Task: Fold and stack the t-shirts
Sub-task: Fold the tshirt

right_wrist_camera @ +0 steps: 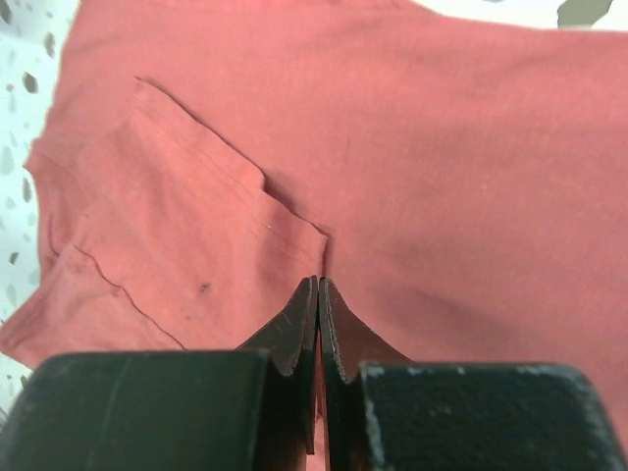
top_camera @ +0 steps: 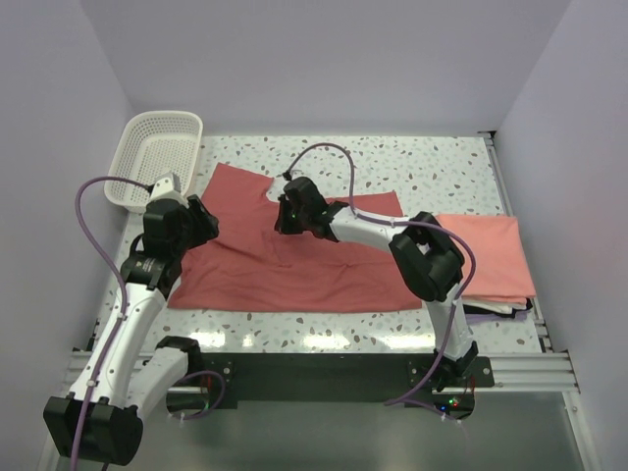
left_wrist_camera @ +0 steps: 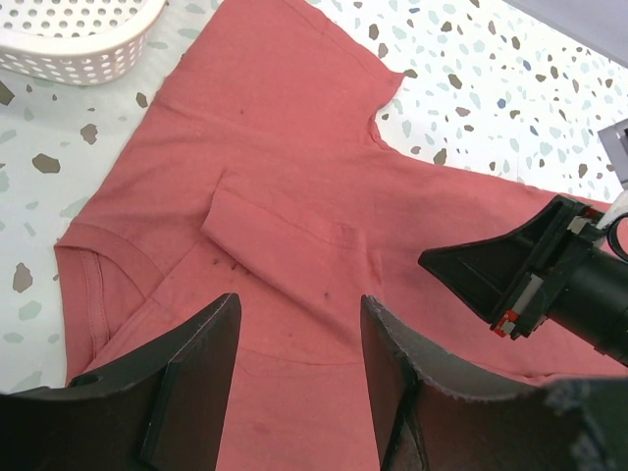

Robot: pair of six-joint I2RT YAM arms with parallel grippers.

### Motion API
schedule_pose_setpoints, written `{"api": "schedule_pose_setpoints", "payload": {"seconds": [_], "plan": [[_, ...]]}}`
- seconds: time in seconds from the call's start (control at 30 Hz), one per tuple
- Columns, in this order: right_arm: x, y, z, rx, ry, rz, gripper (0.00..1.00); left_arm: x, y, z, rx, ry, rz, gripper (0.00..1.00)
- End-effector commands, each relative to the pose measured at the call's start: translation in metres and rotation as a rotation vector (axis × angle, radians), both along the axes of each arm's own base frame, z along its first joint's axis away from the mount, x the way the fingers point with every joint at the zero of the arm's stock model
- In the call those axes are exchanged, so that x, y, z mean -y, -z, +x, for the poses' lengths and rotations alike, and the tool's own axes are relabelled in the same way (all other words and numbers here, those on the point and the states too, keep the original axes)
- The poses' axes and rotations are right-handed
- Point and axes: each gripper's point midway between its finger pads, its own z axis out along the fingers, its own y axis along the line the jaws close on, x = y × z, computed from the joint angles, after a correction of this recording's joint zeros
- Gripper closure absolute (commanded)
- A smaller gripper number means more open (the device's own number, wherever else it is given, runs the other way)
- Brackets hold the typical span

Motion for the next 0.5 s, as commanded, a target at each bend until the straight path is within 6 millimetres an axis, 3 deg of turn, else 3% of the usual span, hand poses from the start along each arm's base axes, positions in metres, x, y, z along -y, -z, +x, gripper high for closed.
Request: {"api": "schedule_pose_setpoints", "payload": {"seconds": [0.0,0.23,0.37,0.47], "plan": [[-0.003,-0.034,0.01,0.094,0.022,0.049,0.99,0.002,-0.006,0.005,0.03,0.023,0.018,0.43],[-0.016,-0.02,0.012,0.049,-0.017,0.04,0.95,0.002,-0.006,0.005,0.027,0.023,0.018,0.43],[-0.018,-0.011,0.014,0.04,-0.017,0.027,0.82,0.001,-0.005,0.004,0.025,0.022,0.019,0.43],[-0.019,-0.003,0.014,0.033,-0.025,0.011,0.81,0.001,-0.005,0.005,0.022,0.022,0.02,0.43]]}}
